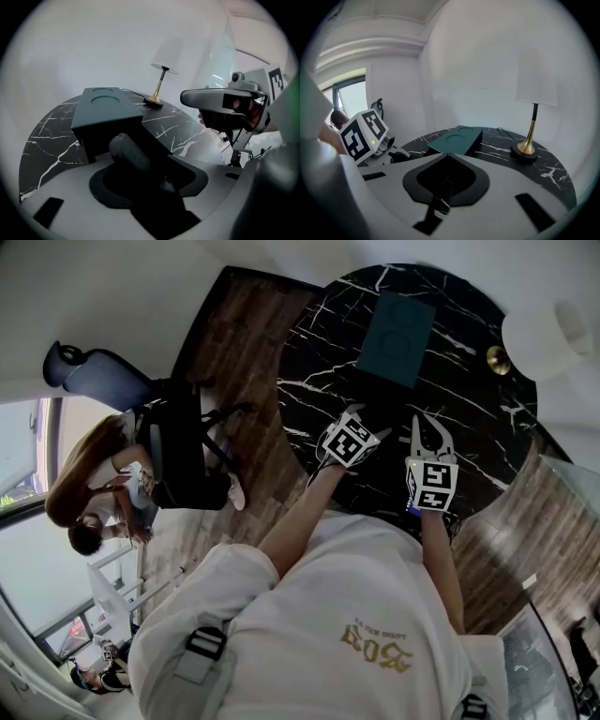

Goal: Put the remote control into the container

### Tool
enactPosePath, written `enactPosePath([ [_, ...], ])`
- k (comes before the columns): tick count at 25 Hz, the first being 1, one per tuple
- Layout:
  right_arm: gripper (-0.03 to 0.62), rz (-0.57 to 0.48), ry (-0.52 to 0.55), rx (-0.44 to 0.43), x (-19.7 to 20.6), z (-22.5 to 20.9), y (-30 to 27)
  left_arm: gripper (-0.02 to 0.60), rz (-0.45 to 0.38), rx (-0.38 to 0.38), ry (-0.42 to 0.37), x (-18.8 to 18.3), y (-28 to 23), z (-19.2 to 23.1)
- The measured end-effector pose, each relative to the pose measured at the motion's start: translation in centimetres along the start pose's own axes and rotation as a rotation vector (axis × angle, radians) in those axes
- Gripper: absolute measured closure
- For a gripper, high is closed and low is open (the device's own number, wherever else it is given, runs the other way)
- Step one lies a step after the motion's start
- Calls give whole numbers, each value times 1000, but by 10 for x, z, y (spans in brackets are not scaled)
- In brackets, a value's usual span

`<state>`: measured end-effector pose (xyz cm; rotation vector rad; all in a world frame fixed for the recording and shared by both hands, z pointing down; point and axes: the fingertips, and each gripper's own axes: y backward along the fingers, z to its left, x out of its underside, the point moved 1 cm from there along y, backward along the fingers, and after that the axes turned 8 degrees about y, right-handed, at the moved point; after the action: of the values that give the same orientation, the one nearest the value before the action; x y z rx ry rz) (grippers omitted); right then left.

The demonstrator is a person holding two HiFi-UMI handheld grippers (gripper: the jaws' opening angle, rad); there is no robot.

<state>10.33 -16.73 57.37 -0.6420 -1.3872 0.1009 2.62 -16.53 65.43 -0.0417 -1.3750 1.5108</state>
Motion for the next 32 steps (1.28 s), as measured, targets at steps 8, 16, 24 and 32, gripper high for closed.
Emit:
enactPosePath([
  [8,582,5,-4,4,2,0,-2,348,44,-24,-138,0,-7,4],
  [16,582,8,-15,22,2,-6,-1,295,61,1,-171,-5,-12,3],
  [24,582,11,-20,34,3,-9,-3,288,66,20,-171,-5,-11,3],
  [32,582,16,-22,38,4,-9,-4,264,74,19,-227,-10,-7,0],
])
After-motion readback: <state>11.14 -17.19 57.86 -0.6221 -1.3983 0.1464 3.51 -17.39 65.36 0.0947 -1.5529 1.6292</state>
